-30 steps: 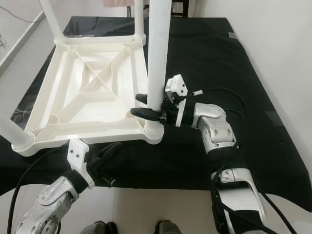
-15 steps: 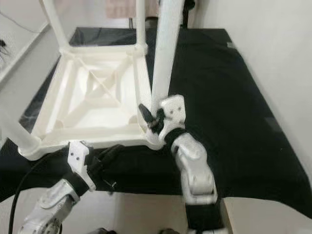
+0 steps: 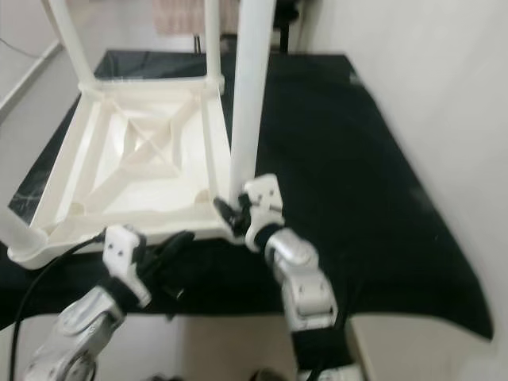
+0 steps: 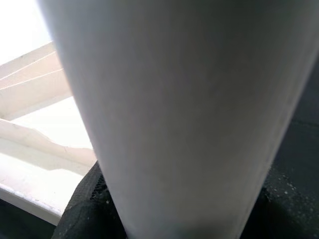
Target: Building children table
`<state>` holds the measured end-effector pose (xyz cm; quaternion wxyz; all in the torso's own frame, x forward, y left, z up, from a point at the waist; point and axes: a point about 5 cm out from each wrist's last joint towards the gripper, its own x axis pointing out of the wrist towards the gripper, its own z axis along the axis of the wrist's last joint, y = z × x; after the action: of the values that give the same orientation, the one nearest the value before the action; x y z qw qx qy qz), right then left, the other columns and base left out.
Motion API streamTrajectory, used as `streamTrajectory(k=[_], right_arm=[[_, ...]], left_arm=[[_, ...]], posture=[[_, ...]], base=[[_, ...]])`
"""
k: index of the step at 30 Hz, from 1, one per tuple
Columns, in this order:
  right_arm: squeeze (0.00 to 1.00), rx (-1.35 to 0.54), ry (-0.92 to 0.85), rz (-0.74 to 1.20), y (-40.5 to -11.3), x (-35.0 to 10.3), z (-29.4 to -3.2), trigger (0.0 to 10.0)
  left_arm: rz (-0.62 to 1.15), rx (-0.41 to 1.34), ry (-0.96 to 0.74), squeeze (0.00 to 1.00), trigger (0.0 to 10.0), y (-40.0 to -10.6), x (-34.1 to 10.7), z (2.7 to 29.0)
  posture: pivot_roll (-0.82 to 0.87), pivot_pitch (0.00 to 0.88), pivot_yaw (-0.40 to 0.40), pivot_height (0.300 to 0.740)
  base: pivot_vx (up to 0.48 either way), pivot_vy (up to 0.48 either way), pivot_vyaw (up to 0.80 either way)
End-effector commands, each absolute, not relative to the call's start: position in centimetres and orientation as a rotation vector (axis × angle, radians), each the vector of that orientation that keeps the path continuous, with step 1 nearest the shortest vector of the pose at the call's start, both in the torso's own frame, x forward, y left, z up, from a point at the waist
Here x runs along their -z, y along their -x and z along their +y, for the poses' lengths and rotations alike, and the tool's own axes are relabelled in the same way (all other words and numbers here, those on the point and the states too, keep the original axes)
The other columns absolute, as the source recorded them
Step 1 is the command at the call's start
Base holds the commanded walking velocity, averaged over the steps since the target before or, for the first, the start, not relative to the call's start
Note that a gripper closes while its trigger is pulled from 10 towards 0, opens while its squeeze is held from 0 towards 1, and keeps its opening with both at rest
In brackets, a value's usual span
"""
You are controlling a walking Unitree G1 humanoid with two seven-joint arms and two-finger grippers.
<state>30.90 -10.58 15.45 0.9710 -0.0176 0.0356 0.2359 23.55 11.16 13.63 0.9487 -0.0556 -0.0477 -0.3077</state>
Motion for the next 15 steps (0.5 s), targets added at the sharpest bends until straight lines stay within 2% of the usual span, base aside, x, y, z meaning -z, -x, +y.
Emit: streamTrajectory(k=[1,2,3,4,6,12,13,14,15], right_arm=[[0.85,-0.456,0.026,0.135,-30.9,-14.3,-10.9,10.0],[1.00,-0.518,0.013,0.102,-31.1,-15.0,-10.7,10.0],[1.00,-0.518,0.013,0.102,-31.1,-15.0,-10.7,10.0],[0.00,-0.771,0.042,0.012,-31.7,-17.5,-10.3,10.0],[0.00,-1.084,0.124,-0.058,-32.7,-20.6,-10.8,10.0],[0.00,-1.215,0.133,-0.049,-33.8,-21.6,-11.9,10.0],[0.00,-1.254,0.110,-0.044,-34.2,-21.9,-12.1,4.6],[0.00,-1.254,0.110,-0.044,-34.2,-21.9,-12.1,4.6],[0.00,-1.292,0.091,-0.036,-34.5,-22.1,-12.2,0.0]], left_arm=[[-0.090,0.619,0.111,0.00,10.0,-23.4,-13.3,11.3],[-0.090,0.620,0.111,0.00,10.0,-23.5,-13.3,11.2],[-0.090,0.620,0.111,0.00,10.0,-23.5,-13.3,11.2],[-0.086,0.630,0.113,0.00,10.0,-23.6,-13.3,11.0],[-0.082,0.640,0.115,0.00,10.0,-23.6,-13.1,10.8],[-0.082,0.638,0.115,0.00,10.0,-23.6,-13.1,10.8],[-0.082,0.638,0.114,0.00,10.0,-23.6,-13.1,10.9],[-0.082,0.638,0.114,0.00,10.0,-23.6,-13.1,10.9],[-0.081,0.637,0.113,0.00,10.0,-23.6,-13.1,10.9]], posture=[[-0.01,0.164,-0.020,0.740],[-0.01,0.160,-0.021,0.740],[-0.01,0.160,-0.021,0.740],[0.01,0.144,-0.026,0.740],[0.01,0.145,-0.029,0.740],[0.03,0.144,-0.031,0.740],[0.03,0.144,-0.031,0.740],[0.03,0.144,-0.031,0.740],[0.05,0.142,-0.028,0.740]], base=[[0.000,0.000,0.00],[0.000,0.000,0.00],[0.000,0.000,0.00],[0.000,0.000,0.00],[0.000,0.000,0.00],[0.000,0.000,0.00],[0.000,0.000,0.00],[0.000,0.000,0.00],[0.000,0.000,0.00]])
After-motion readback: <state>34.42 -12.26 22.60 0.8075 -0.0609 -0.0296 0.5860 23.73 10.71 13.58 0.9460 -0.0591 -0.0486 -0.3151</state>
